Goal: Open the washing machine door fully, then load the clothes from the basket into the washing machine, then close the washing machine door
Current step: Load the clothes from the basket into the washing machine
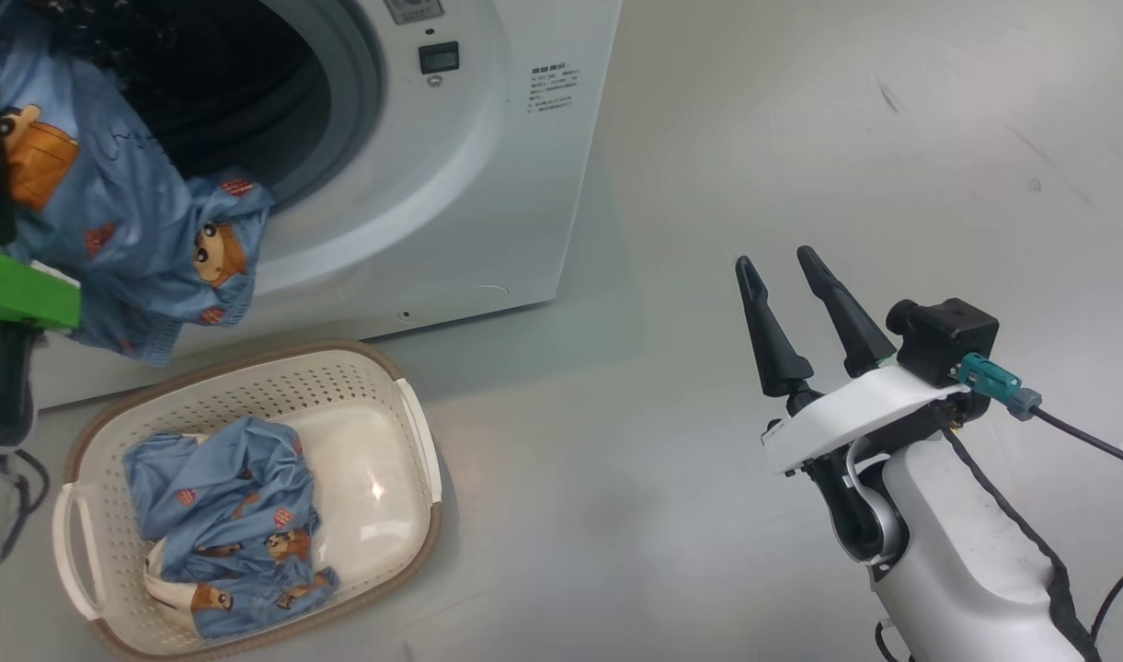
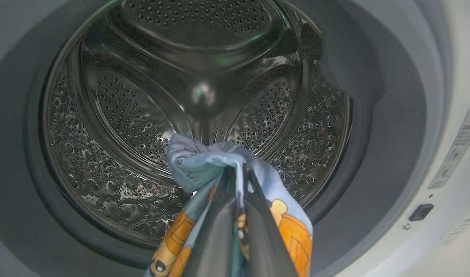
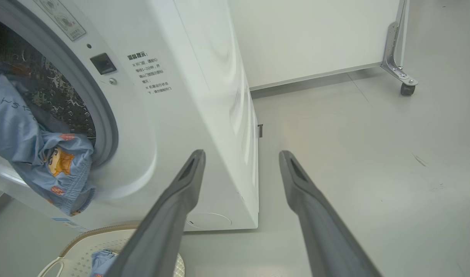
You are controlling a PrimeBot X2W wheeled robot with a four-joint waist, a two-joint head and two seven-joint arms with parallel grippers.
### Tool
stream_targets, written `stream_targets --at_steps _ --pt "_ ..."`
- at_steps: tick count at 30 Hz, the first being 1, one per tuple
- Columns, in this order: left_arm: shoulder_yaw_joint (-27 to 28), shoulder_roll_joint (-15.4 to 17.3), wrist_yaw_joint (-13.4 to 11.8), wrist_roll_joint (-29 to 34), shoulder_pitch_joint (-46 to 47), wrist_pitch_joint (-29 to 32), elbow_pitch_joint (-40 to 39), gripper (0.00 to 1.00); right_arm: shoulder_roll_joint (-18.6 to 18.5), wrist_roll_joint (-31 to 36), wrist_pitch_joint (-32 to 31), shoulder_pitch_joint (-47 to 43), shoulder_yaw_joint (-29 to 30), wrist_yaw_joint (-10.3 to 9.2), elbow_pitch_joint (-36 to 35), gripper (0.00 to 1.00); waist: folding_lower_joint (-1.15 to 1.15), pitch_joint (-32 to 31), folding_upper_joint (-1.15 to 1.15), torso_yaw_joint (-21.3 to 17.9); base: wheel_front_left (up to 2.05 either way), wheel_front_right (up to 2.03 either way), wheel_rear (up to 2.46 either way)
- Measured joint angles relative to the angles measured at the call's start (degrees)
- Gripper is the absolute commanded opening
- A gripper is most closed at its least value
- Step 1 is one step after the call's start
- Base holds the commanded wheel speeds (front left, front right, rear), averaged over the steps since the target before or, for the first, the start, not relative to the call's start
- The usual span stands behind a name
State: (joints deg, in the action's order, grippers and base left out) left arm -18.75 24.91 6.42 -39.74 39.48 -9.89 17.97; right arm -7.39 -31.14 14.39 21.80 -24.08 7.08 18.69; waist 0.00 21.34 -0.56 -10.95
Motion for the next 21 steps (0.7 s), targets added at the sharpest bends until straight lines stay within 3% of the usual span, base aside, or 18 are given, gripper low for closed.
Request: stream_targets --at_steps 10,21 --pt "0.53 4.38 0.05 0.30 7.22 3.67 5.33 0.00 2.37 0.53 0.00 1.05 -0.54 0.00 -1.03 1.00 0.01 6.06 0.00 -4.77 0.00 0.00 0.00" --pt "1.30 7.03 0.07 0.75 15.64 6.92 11.00 0.00 4.03 0.98 0.01 2.76 -3.88 0.00 -1.72 1.00 0.01 11.65 0.00 -10.98 0.00 0.00 0.00"
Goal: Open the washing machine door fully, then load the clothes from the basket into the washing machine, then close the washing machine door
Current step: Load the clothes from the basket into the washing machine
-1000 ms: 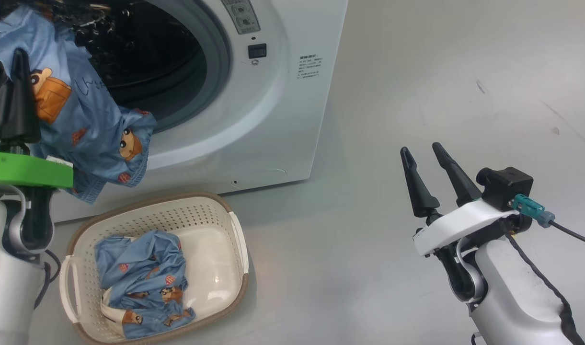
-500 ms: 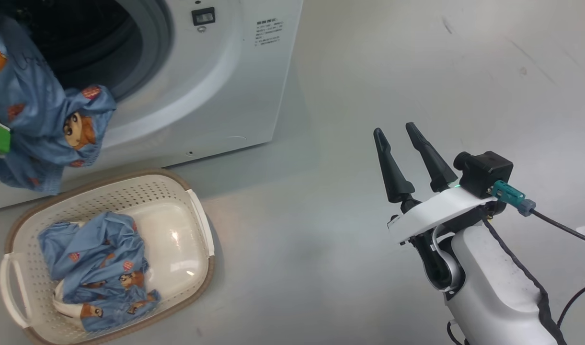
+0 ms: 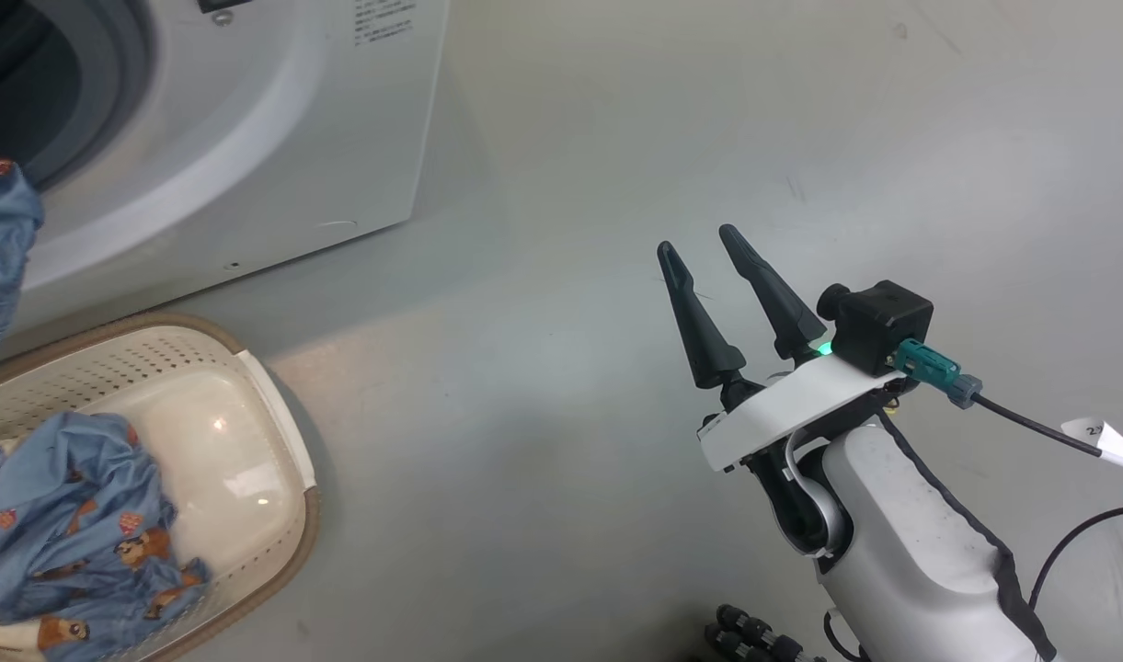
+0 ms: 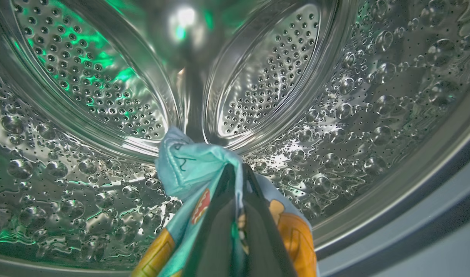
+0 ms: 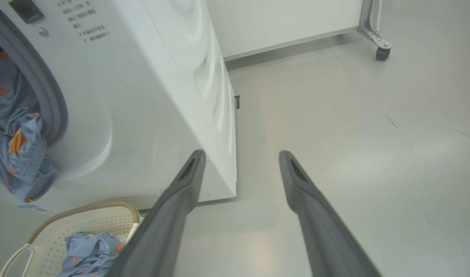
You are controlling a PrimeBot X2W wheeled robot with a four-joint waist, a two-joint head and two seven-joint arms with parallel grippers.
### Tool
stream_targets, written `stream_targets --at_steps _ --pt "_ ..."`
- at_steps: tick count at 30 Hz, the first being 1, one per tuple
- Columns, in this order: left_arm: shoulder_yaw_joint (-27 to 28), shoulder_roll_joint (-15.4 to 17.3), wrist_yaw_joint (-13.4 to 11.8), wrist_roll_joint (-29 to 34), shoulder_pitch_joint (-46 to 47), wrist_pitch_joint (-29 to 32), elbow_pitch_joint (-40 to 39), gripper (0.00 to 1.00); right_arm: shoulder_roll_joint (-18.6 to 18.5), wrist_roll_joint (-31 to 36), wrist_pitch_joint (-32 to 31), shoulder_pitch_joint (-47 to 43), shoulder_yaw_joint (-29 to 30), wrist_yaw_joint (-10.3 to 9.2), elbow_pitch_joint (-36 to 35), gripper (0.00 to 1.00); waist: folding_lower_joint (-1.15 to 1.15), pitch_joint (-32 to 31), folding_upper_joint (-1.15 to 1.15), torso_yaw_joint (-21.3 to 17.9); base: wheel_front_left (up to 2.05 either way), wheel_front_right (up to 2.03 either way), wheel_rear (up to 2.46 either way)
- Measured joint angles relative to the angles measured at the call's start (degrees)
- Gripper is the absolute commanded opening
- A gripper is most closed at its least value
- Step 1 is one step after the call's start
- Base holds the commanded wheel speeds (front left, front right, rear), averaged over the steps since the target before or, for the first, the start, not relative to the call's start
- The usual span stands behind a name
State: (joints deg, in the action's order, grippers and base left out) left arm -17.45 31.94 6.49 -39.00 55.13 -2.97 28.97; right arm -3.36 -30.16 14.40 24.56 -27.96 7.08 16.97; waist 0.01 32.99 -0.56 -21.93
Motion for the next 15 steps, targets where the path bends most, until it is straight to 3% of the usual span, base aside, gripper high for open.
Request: stream_targets --at_steps 5,12,13,14,15 --pt "0.30 1.57 0.01 1.66 3.49 -0.34 1.36 0.00 0.24 -0.01 -0.01 0.19 -0.47 0.00 -0.03 1.00 0.00 1.65 0.00 -3.05 0.00 0.00 0.00" --pt "2.61 1.34 0.22 4.13 10.63 -9.50 -0.16 0.00 0.43 -0.01 -0.01 0.18 1.85 0.00 -0.12 1.00 0.00 3.51 0.00 -5.78 0.00 0.00 0.00" --pt "2.59 1.03 0.22 4.13 10.67 -9.71 0.90 0.36 0.46 -0.01 -0.01 0.18 2.19 0.00 -0.12 1.00 0.00 3.67 0.00 -5.88 0.00 0.00 0.00" --pt "2.36 0.56 0.22 4.13 10.55 -9.54 2.49 1.00 0.48 -0.01 0.00 0.18 2.34 0.00 -0.13 1.00 0.00 3.73 0.00 -5.86 0.00 0.00 0.00" --pt "2.03 0.08 0.22 4.13 10.20 -9.34 3.76 1.00 0.49 -0.01 0.00 0.18 2.34 0.00 -0.11 1.00 0.00 3.72 0.00 -5.76 0.00 0.00 0.00"
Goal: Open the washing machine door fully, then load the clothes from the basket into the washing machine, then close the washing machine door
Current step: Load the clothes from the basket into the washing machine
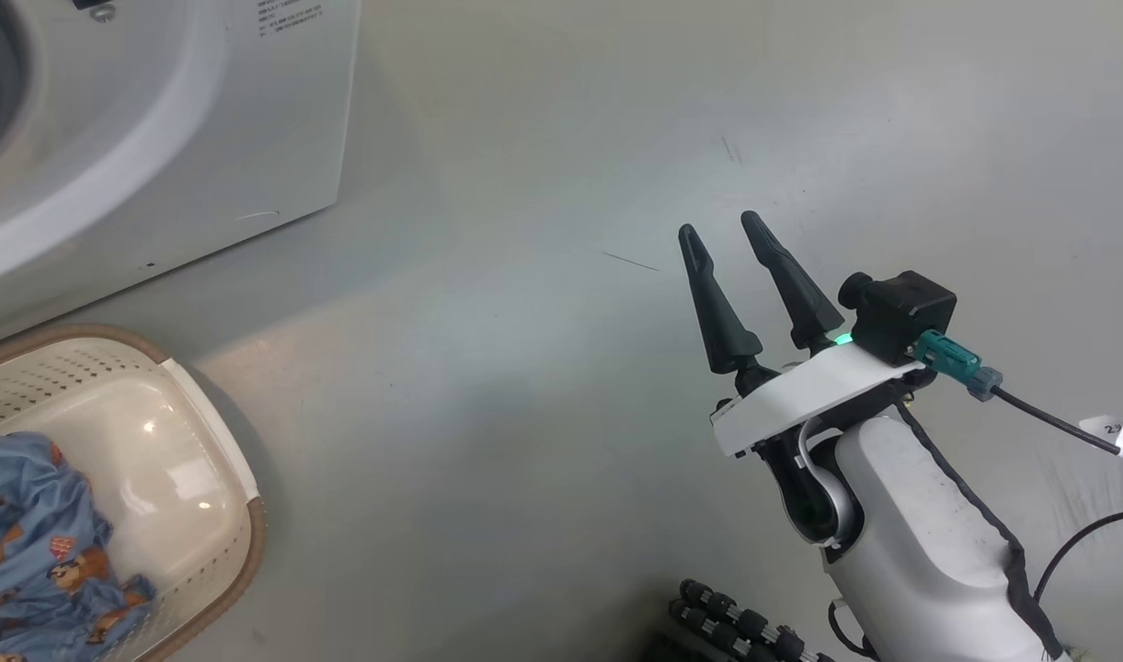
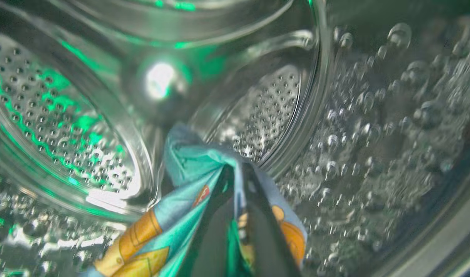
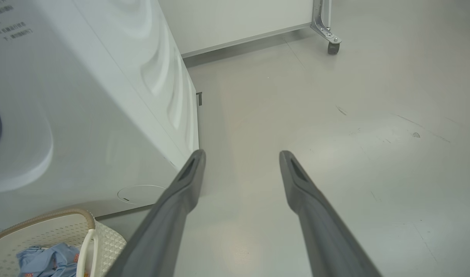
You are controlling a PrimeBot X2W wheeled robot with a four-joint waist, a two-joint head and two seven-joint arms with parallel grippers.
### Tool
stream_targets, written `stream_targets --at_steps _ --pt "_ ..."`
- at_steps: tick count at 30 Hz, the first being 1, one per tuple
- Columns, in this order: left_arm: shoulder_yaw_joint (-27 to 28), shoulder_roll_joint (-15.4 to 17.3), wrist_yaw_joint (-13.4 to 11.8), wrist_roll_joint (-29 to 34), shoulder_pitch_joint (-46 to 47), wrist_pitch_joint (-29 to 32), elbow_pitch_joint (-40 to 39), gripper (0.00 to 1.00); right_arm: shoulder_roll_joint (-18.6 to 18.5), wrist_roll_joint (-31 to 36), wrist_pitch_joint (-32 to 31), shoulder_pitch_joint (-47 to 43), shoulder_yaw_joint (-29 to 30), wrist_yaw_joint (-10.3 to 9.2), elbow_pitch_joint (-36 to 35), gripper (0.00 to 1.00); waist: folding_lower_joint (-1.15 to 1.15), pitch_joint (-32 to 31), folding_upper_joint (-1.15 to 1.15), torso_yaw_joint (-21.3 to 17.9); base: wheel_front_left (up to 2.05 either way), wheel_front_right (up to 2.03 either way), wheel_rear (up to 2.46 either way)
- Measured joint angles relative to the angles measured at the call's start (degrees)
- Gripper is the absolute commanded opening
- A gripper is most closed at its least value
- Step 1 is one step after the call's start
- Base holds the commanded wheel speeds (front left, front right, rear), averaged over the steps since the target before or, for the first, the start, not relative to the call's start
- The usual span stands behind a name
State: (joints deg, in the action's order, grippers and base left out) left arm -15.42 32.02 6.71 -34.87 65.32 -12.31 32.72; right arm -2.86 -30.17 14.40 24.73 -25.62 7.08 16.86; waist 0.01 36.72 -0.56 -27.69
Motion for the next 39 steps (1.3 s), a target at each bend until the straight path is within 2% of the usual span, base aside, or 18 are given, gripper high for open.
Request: stream_targets --at_steps 6,19,34,39 --pt "-2.57 -2.31 0.00 0.00 -1.72 1.02 5.14 1.00 0.08 0.52 -0.01 0.02 0.30 0.00 0.07 1.00 0.00 -0.79 0.00 1.33 0.00 0.00 0.00" --pt "-5.28 -5.34 0.26 -0.02 -4.87 -0.30 8.36 1.00 0.07 1.07 -0.01 0.18 1.62 0.00 0.73 1.00 0.00 -3.56 0.00 5.20 0.00 0.00 0.00" --pt "-6.34 -6.32 0.27 -0.03 -14.04 -2.09 2.36 1.00 0.02 2.07 0.00 0.18 4.83 0.00 0.38 1.00 -0.01 -5.56 0.00 10.17 0.00 0.00 0.00" --pt "-4.68 -6.11 0.27 -1.05 -17.81 -2.11 -0.83 1.00 0.02 2.53 -0.01 0.18 4.98 0.00 0.00 1.00 -0.01 -5.88 0.00 11.23 0.00 0.00 0.00"
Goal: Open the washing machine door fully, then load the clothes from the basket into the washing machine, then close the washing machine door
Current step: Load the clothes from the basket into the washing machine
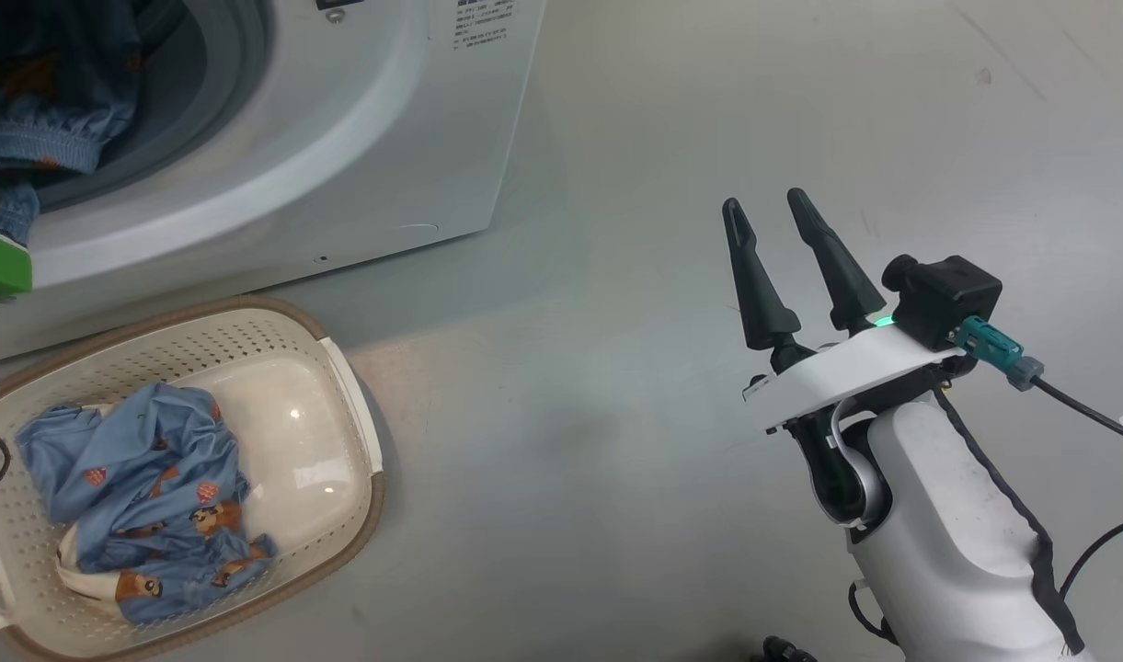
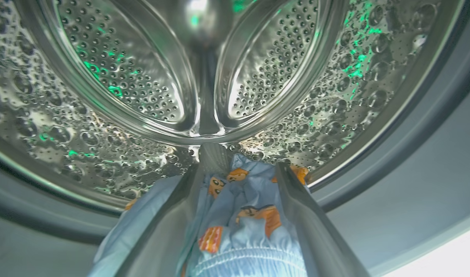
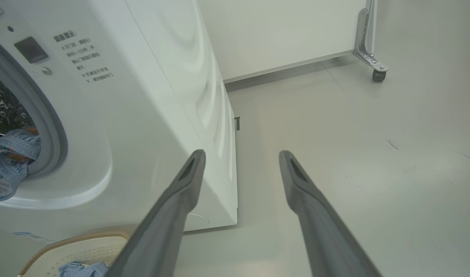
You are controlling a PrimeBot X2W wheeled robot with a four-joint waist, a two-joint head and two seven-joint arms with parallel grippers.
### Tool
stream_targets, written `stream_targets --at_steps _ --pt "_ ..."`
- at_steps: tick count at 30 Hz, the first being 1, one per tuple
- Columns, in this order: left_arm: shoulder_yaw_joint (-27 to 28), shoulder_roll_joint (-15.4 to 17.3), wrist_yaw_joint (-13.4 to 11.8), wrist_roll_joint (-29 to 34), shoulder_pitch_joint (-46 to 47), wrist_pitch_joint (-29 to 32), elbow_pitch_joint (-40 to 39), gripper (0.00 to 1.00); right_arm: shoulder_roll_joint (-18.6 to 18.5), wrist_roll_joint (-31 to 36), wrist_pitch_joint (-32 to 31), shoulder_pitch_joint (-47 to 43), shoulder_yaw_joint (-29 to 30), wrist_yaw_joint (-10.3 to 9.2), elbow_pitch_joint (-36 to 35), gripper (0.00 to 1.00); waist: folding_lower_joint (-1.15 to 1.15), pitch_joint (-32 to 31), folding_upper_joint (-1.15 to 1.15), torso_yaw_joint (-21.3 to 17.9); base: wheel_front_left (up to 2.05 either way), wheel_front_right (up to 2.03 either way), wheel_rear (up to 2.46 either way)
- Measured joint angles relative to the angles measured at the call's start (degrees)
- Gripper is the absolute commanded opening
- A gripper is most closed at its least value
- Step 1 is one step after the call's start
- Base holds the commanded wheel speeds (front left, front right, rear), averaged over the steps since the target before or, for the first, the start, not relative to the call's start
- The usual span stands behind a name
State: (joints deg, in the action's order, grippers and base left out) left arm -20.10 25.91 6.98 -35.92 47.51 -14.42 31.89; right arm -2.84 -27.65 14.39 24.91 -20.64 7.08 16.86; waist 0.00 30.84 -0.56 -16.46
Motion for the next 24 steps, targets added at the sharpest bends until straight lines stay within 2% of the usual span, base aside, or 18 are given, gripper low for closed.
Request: stream_targets --at_steps 7,20,24 --pt "4.05 0.23 0.00 0.09 -2.70 -0.24 -6.86 1.00 -0.04 0.51 0.01 0.00 -0.13 0.00 -0.18 1.00 0.00 -0.25 0.00 1.00 0.00 0.00 0.00" --pt "11.32 0.55 0.00 1.12 -17.02 -0.29 -17.08 1.00 -0.07 0.56 0.01 -0.04 -0.14 0.00 -0.26 1.00 0.00 -0.84 0.00 1.74 0.00 0.00 0.00" --pt "12.25 -0.76 0.00 2.38 -21.52 -0.29 -20.00 1.00 -0.05 0.60 0.01 -0.07 0.65 0.00 -0.83 1.00 0.00 -0.79 0.00 2.16 0.00 0.00 0.00"
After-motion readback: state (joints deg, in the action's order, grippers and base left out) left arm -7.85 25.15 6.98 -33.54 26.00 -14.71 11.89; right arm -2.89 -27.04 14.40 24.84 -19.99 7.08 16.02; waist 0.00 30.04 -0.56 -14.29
